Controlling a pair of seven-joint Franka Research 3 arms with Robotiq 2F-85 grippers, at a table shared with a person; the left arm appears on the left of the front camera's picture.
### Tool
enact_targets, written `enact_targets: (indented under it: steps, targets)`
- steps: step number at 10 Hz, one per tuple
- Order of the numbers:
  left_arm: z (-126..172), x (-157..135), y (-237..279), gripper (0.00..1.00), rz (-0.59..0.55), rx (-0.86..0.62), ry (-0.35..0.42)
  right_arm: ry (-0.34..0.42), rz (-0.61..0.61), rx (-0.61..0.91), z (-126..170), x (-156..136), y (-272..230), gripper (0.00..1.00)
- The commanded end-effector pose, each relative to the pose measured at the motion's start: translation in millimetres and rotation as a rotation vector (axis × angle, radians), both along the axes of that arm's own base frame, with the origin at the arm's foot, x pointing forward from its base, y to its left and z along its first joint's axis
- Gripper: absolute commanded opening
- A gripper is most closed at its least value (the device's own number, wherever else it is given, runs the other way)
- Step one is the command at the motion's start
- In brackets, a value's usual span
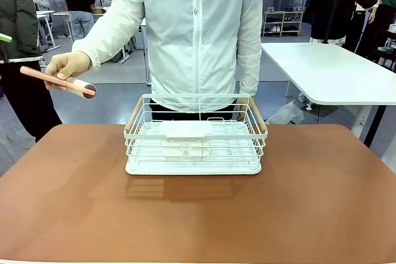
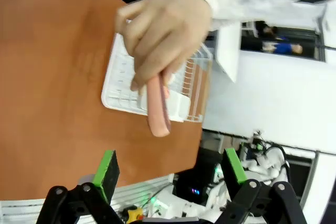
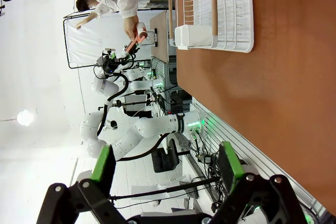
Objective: Clean the table.
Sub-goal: Pick up the Lint Roller when the human hands it over.
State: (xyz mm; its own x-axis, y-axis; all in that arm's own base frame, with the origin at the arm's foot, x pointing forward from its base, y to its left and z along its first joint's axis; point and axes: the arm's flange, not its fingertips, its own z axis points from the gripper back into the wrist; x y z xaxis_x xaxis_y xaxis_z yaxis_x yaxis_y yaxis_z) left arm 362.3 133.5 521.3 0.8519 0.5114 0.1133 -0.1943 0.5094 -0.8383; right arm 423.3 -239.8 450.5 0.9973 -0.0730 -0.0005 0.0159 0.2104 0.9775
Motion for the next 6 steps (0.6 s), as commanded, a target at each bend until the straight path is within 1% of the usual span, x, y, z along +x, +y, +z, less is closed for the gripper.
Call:
enact_targets:
  steps: [1, 3, 4, 5, 6]
  targets:
    - [-15, 2, -21, 1.0, 0.075, 0.059, 0.09, -0.002, -0.001, 0.0, 1, -1, 0, 1.0]
    - [-27, 8, -35, 1.0, 0.139, 0.063, 0.118, -0.002, -0.001, 0.0, 1, -1, 0, 1.0]
    - [-32, 7, -43, 1.0, 0.169, 0.058, 0.115, -0.002, -0.001, 0.0, 1, -1, 0, 1.0]
    - [-34, 7, -48, 1.0, 0.193, 0.055, 0.104, -0.002, -0.001, 0.0, 1, -1, 0, 1.0]
    - [-36, 9, -53, 1.0, 0.212, 0.051, 0.069, -0.002, -0.001, 0.0, 1, -1, 0, 1.0]
